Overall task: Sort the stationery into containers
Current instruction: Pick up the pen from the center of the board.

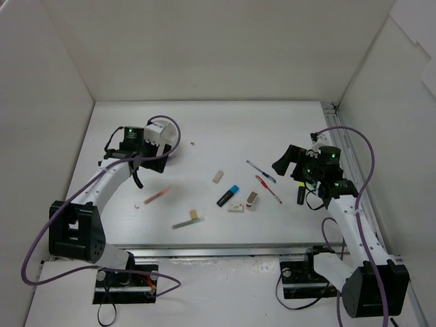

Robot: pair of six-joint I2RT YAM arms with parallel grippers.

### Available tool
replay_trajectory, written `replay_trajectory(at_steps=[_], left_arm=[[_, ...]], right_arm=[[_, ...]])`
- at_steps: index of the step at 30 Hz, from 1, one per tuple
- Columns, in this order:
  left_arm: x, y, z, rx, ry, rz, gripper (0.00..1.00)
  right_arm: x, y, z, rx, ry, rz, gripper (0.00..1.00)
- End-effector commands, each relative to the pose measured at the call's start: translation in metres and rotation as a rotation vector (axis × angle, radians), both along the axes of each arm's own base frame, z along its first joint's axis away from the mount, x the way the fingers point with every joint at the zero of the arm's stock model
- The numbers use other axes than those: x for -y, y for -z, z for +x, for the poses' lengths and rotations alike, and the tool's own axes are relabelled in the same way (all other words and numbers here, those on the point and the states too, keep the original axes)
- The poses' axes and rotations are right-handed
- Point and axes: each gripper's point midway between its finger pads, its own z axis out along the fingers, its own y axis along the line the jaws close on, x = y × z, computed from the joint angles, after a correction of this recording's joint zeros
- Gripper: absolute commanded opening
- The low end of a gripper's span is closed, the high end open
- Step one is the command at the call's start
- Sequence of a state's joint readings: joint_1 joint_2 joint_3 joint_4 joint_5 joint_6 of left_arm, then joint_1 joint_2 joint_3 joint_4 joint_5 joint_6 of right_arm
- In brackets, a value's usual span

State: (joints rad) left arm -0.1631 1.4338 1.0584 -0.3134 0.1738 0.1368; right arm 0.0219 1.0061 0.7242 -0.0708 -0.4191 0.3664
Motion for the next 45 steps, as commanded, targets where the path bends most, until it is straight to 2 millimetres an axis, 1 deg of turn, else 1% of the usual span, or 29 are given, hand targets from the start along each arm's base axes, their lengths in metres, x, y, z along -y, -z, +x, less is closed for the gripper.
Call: replay_trajectory(at_steps=[1,2,3,4,5,10,12,15,16,17,18,19,20,21,22,23,25,32,33,34,37,38,39,40,41,42,43,44,45], left_arm=[[-0.001,-0.014,0.018,0.046,0.089,0.015,1.0],[0.002,-0.005,0.018,0.019,0.109,0.007,1.0],[0.008,-0.004,0.018,0.013,0.139,-0.012,1.0],[0.01,-0.002,0.018,0.004,0.148,-0.018,1.0],[0.011,0.005,0.019,-0.018,0.153,-0.023,1.0],[0.011,0.028,0.02,-0.074,0.114,-0.06,1.0],[0.015,0.033,0.022,-0.086,0.128,-0.08,1.0],[0.016,0.041,0.033,-0.109,0.122,-0.094,1.0],[0.012,0.053,0.033,-0.152,0.109,-0.1,0.99],[0.015,0.048,0.041,-0.144,0.114,-0.112,0.99],[0.012,0.049,0.045,-0.15,0.108,-0.118,0.99],[0.013,0.056,0.047,-0.171,0.106,-0.124,0.99],[0.015,0.052,0.053,-0.162,0.104,-0.128,0.99],[0.015,0.053,0.055,-0.166,0.103,-0.131,0.98],[0.011,0.061,0.055,-0.194,0.092,-0.133,0.98],[0.011,0.06,0.059,-0.19,0.087,-0.132,0.98],[0.01,0.068,0.059,-0.214,0.078,-0.127,0.96],[0.008,0.077,0.063,-0.231,0.048,-0.124,0.96],[0.007,0.078,0.063,-0.235,0.046,-0.121,0.94],[0.011,0.082,0.06,-0.25,0.056,-0.113,0.92],[0.01,0.081,0.061,-0.25,0.046,-0.087,0.89],[0.013,0.083,0.059,-0.254,0.053,-0.082,0.87],[0.013,0.083,0.06,-0.254,0.049,-0.079,0.83],[0.016,0.082,0.058,-0.255,0.056,-0.074,0.79],[0.014,0.083,0.057,-0.257,0.053,-0.069,0.77],[0.019,0.083,0.055,-0.259,0.063,-0.065,0.71],[0.018,0.083,0.054,-0.261,0.059,-0.057,0.67],[0.021,0.083,0.053,-0.259,0.067,-0.055,0.57],[0.024,0.084,0.05,-0.265,0.072,-0.051,0.52]], right_arm=[[-0.002,-0.035,0.015,0.124,-0.025,-0.005,0.98],[-0.001,-0.036,0.015,0.128,-0.023,-0.007,0.98],[-0.001,-0.037,0.015,0.133,-0.022,-0.011,0.98],[0.001,-0.038,0.015,0.135,-0.016,-0.013,0.98],[0.002,-0.039,0.015,0.139,-0.011,-0.016,0.98],[0.006,-0.039,0.014,0.15,0.008,-0.036,0.98],[0.008,-0.039,0.014,0.153,0.013,-0.043,0.98],[0.009,-0.038,0.015,0.154,0.018,-0.05,0.98],[0.01,-0.039,0.015,0.155,0.017,-0.054,0.98],[0.009,-0.038,0.015,0.154,0.015,-0.054,0.98],[0.01,-0.038,0.015,0.153,0.015,-0.055,0.98],[0.01,-0.039,0.016,0.154,0.016,-0.055,0.98],[0.01,-0.038,0.016,0.155,0.017,-0.057,0.98],[0.011,-0.04,0.017,0.158,0.02,-0.059,0.98],[0.011,-0.041,0.017,0.16,0.02,-0.057,0.98],[0.01,-0.042,0.017,0.164,0.018,-0.058,0.98],[0.011,-0.043,0.017,0.167,0.02,-0.061,0.98],[0.014,-0.044,0.018,0.171,0.033,-0.069,0.98],[0.014,-0.044,0.018,0.172,0.035,-0.07,0.98],[0.014,-0.045,0.018,0.173,0.038,-0.07,0.98],[0.014,-0.044,0.019,0.17,0.04,-0.072,0.98],[0.015,-0.043,0.019,0.168,0.042,-0.073,0.98],[0.016,-0.043,0.019,0.167,0.045,-0.074,0.98],[0.015,-0.044,0.019,0.172,0.041,-0.075,0.98],[0.015,-0.044,0.019,0.172,0.041,-0.075,0.98],[0.015,-0.044,0.019,0.171,0.04,-0.076,0.98],[0.015,-0.044,0.019,0.171,0.039,-0.074,0.98],[0.014,-0.043,0.019,0.17,0.037,-0.076,0.98],[0.015,-0.044,0.019,0.172,0.039,-0.074,0.98]])
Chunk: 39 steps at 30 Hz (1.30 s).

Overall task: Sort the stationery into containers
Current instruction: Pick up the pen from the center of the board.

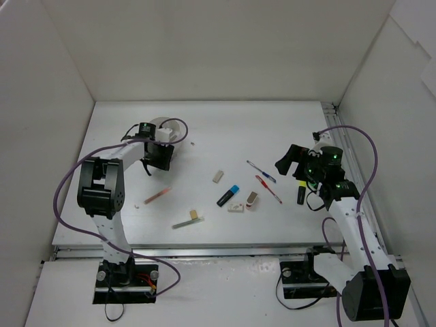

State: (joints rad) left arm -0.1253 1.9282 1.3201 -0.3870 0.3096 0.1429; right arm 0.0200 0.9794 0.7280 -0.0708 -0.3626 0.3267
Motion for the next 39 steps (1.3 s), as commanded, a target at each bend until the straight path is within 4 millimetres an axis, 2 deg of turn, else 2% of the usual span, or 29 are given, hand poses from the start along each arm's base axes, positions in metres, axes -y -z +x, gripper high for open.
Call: replay_trajectory(at_steps=[1,2,4,7,9,10,11,16,17,19,20,22,23,25,26,27,28,29,30,31,32,33,34,35,36,37,39], left_arm=[[0.007,-0.019,0.005,0.051,0.018,0.015,0.46],[0.01,-0.019,0.003,0.05,0.029,0.024,0.4],[0.011,-0.018,0.0,0.048,0.029,0.037,0.36],[0.013,-0.017,-0.004,0.04,0.028,0.047,0.23],[0.017,-0.018,-0.007,0.04,0.034,0.052,0.14],[0.026,-0.015,-0.011,0.033,0.057,0.054,0.09],[0.027,-0.014,-0.012,0.033,0.05,0.067,0.0],[0.049,-0.02,-0.03,0.039,0.108,0.073,0.0],[0.054,-0.033,-0.029,0.08,0.112,0.062,0.0],[0.064,-0.042,-0.038,0.109,0.139,0.055,0.0],[0.07,-0.06,-0.038,0.163,0.149,0.036,0.0],[0.079,-0.072,-0.047,0.201,0.175,0.014,0.0],[0.091,-0.088,-0.054,0.248,0.201,-0.015,0.0],[0.105,-0.105,-0.061,0.301,0.229,-0.059,0.0],[0.12,-0.129,-0.064,0.383,0.253,-0.108,0.0],[0.128,-0.128,-0.076,0.378,0.276,-0.148,0.0],[0.132,-0.143,-0.081,0.422,0.281,-0.181,0.0],[0.141,-0.154,-0.082,0.466,0.284,-0.214,0.0],[0.142,-0.153,-0.089,0.455,0.257,-0.257,0.0],[0.145,-0.166,-0.093,0.486,0.258,-0.3,0.0],[0.15,-0.175,-0.095,0.508,0.273,-0.341,0.0],[0.158,-0.176,-0.106,0.499,0.306,-0.381,0.0],[0.162,-0.188,-0.113,0.519,0.309,-0.423,0.0],[0.167,-0.198,-0.115,0.555,0.321,-0.459,0.0],[0.172,-0.195,-0.123,0.554,0.335,-0.468,0.0],[0.172,-0.202,-0.127,0.571,0.328,-0.48,0.0],[0.171,-0.201,-0.13,0.58,0.315,-0.482,0.0]], right_arm=[[0.003,-0.038,0.015,0.13,0.004,-0.013,0.98],[0.004,-0.037,0.015,0.129,0.005,-0.013,0.98],[0.003,-0.038,0.013,0.135,0.002,-0.014,0.98],[0.003,-0.04,0.011,0.145,0.003,-0.012,0.98],[0.003,-0.042,0.009,0.154,0.003,-0.009,0.98],[0.003,-0.042,0.008,0.154,0.004,-0.01,0.98],[0.002,-0.042,0.007,0.155,0.004,-0.007,0.98],[0.001,-0.045,0.002,0.167,0.0,0.006,0.98],[0.0,-0.046,0.001,0.172,-0.004,0.008,0.98],[-0.003,-0.047,-0.001,0.174,-0.019,0.017,0.98],[-0.003,-0.048,-0.002,0.181,-0.023,0.018,0.98],[-0.008,-0.049,-0.005,0.181,-0.05,0.033,0.98],[-0.011,-0.049,-0.006,0.183,-0.067,0.04,0.98],[-0.022,-0.054,-0.007,0.196,-0.119,0.078,0.98],[-0.031,-0.056,-0.006,0.21,-0.148,0.09,0.98],[-0.039,-0.057,-0.006,0.221,-0.176,0.104,0.98],[-0.057,-0.054,-0.01,0.213,-0.228,0.133,0.98],[-0.068,-0.067,-0.007,0.273,-0.263,0.163,0.98],[-0.08,-0.07,-0.009,0.282,-0.297,0.202,0.98],[-0.098,-0.067,-0.013,0.277,-0.35,0.222,0.98],[-0.108,-0.078,-0.011,0.325,-0.378,0.237,0.98],[-0.114,-0.08,-0.008,0.337,-0.376,0.242,0.98],[-0.122,-0.086,-0.008,0.352,-0.391,0.25,0.98],[-0.141,-0.087,-0.01,0.362,-0.437,0.265,0.98],[-0.148,-0.089,-0.007,0.373,-0.436,0.27,0.98],[-0.164,-0.096,-0.012,0.387,-0.474,0.289,0.98],[-0.181,-0.098,-0.006,0.397,-0.477,0.31,0.98]])
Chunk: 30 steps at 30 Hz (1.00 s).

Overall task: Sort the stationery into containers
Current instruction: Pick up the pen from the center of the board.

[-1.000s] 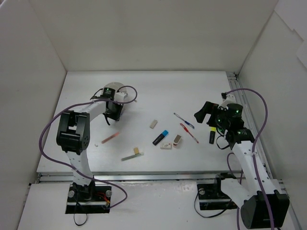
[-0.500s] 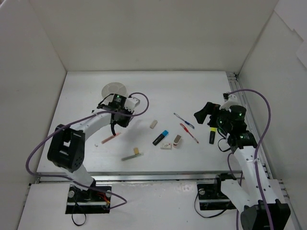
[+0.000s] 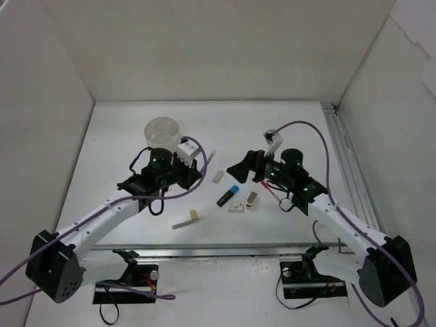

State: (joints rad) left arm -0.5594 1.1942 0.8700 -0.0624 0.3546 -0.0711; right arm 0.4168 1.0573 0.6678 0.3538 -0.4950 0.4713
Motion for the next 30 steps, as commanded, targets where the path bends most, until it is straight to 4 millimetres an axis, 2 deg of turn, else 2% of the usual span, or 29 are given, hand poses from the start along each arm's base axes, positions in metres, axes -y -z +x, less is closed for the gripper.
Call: replay_trajectory(at_steps=[1,5,6,7,10,12,13,14,16,17,18,19,21,22,24,25,27,28,30], left_arm=[[0.021,-0.048,-0.004,0.11,0.034,-0.144,0.0],[0.027,-0.048,-0.013,0.113,0.045,-0.154,0.0],[0.026,-0.048,-0.012,0.117,0.036,-0.15,0.0],[0.028,-0.048,-0.015,0.118,0.041,-0.143,0.0],[0.027,-0.048,-0.016,0.128,0.032,-0.136,0.0],[0.028,-0.048,-0.019,0.132,0.039,-0.135,0.0],[0.028,-0.047,-0.019,0.132,0.035,-0.132,0.0],[0.028,-0.049,-0.019,0.138,0.037,-0.135,0.0],[0.026,-0.049,-0.019,0.139,0.028,-0.129,0.0],[0.025,-0.05,-0.018,0.144,0.022,-0.13,0.0],[0.023,-0.049,-0.018,0.148,0.016,-0.126,0.0],[0.022,-0.05,-0.018,0.15,0.013,-0.128,0.0],[0.021,-0.051,-0.018,0.16,0.008,-0.129,0.0],[0.02,-0.053,-0.019,0.162,0.008,-0.133,0.0],[0.021,-0.054,-0.019,0.162,0.01,-0.134,0.0],[0.021,-0.054,-0.02,0.16,0.012,-0.133,0.04],[0.022,-0.057,-0.024,0.159,0.039,-0.129,0.18],[0.022,-0.061,-0.027,0.163,0.051,-0.132,0.38],[0.019,-0.063,-0.031,0.164,0.056,-0.125,0.55]], right_arm=[[-0.041,-0.065,0.013,0.188,-0.031,0.14,0.98],[-0.07,-0.061,0.025,0.171,-0.015,0.159,0.95],[-0.076,-0.067,0.027,0.172,-0.014,0.174,0.94],[-0.083,-0.062,0.029,0.158,-0.013,0.171,0.92],[-0.091,-0.064,0.035,0.157,0.012,0.174,0.88],[-0.096,-0.066,0.036,0.158,0.019,0.177,0.81],[-0.098,-0.068,0.036,0.163,0.023,0.179,0.76],[-0.1,-0.069,0.035,0.17,0.016,0.178,0.65],[-0.103,-0.07,0.035,0.173,0.02,0.178,0.51],[-0.105,-0.07,0.035,0.173,0.017,0.178,0.38],[-0.106,-0.072,0.034,0.177,0.015,0.178,0.33],[-0.108,-0.07,0.033,0.179,0.007,0.173,0.23],[-0.112,-0.071,0.031,0.187,-0.013,0.167,0.14],[-0.115,-0.073,0.03,0.195,-0.021,0.167,0.0],[-0.119,-0.072,0.028,0.2,-0.045,0.159,0.0],[-0.121,-0.074,0.028,0.213,-0.056,0.152,0.0],[-0.127,-0.074,0.024,0.227,-0.104,0.143,0.0],[-0.128,-0.073,0.024,0.255,-0.124,0.119,0.0],[-0.131,-0.074,0.021,0.311,-0.173,0.084,0.0]])
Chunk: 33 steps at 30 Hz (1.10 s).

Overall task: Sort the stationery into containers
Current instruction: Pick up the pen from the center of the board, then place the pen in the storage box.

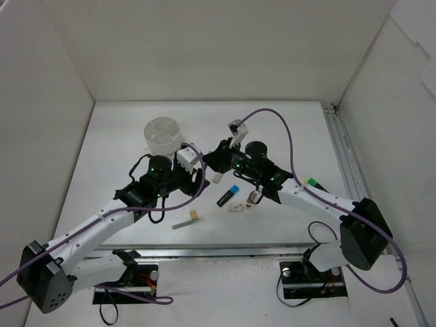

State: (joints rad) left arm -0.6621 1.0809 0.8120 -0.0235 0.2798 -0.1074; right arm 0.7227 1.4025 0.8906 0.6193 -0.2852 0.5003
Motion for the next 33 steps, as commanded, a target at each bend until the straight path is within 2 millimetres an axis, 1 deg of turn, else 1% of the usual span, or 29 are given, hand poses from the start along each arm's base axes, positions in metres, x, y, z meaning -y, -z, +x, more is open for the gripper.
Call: replay_trajectory(at_steps=[1,2,3,4,7,12,14,17,19,20,23,24,26,27,28,29,30,31,32,33], left_arm=[[0.002,-0.049,-0.005,0.113,0.025,-0.084,0.71],[-0.001,-0.051,-0.004,0.121,0.009,-0.086,0.77],[-0.006,-0.049,-0.001,0.126,-0.03,-0.078,0.8],[-0.01,-0.053,-0.001,0.135,-0.045,-0.087,0.82],[-0.014,-0.051,-0.001,0.14,-0.065,-0.084,0.82],[-0.011,-0.048,-0.002,0.131,-0.049,-0.078,0.74],[-0.009,-0.045,-0.003,0.121,-0.035,-0.074,0.73],[-0.007,-0.043,-0.001,0.117,-0.036,-0.074,0.68],[-0.007,-0.042,0.002,0.118,-0.043,-0.07,0.61],[-0.007,-0.044,0.004,0.123,-0.048,-0.076,0.58],[-0.006,-0.049,0.007,0.133,-0.059,-0.086,0.42],[-0.006,-0.05,0.008,0.136,-0.062,-0.09,0.34],[-0.006,-0.054,0.009,0.148,-0.069,-0.101,0.26],[-0.006,-0.056,0.01,0.151,-0.076,-0.106,0.18],[-0.006,-0.058,0.011,0.158,-0.079,-0.11,0.14],[-0.007,-0.058,0.012,0.16,-0.085,-0.11,0.08],[-0.007,-0.058,0.013,0.161,-0.09,-0.111,0.03],[-0.008,-0.059,0.014,0.165,-0.095,-0.112,0.0],[-0.008,-0.06,0.015,0.169,-0.102,-0.111,0.0],[-0.009,-0.058,0.017,0.17,-0.109,-0.105,0.0]], right_arm=[[-0.011,-0.045,-0.001,0.206,-0.08,0.022,0.0],[-0.01,-0.048,-0.002,0.223,-0.085,0.017,0.0],[-0.01,-0.048,-0.003,0.237,-0.096,0.009,0.0],[-0.01,-0.049,-0.005,0.259,-0.108,0.001,0.0],[-0.013,-0.054,-0.011,0.286,-0.15,0.0,0.0],[-0.022,-0.057,-0.018,0.288,-0.223,0.013,0.0],[-0.022,-0.061,-0.014,0.279,-0.199,0.024,0.0],[-0.022,-0.066,-0.01,0.262,-0.175,0.043,0.0],[-0.026,-0.072,-0.015,0.246,-0.199,0.068,0.0],[-0.028,-0.072,-0.018,0.239,-0.222,0.074,0.0],[-0.032,-0.073,-0.02,0.211,-0.24,0.091,0.0],[-0.032,-0.072,-0.021,0.203,-0.247,0.094,0.0],[-0.034,-0.068,-0.02,0.191,-0.251,0.091,0.0],[-0.035,-0.067,-0.02,0.187,-0.249,0.092,0.0],[-0.035,-0.065,-0.018,0.181,-0.245,0.087,0.0],[-0.035,-0.064,-0.017,0.177,-0.243,0.088,0.0],[-0.036,-0.066,-0.017,0.179,-0.246,0.09,0.0],[-0.038,-0.064,-0.017,0.177,-0.252,0.088,0.02],[-0.039,-0.065,-0.017,0.175,-0.261,0.091,0.08],[-0.041,-0.068,-0.016,0.179,-0.264,0.094,0.11]])
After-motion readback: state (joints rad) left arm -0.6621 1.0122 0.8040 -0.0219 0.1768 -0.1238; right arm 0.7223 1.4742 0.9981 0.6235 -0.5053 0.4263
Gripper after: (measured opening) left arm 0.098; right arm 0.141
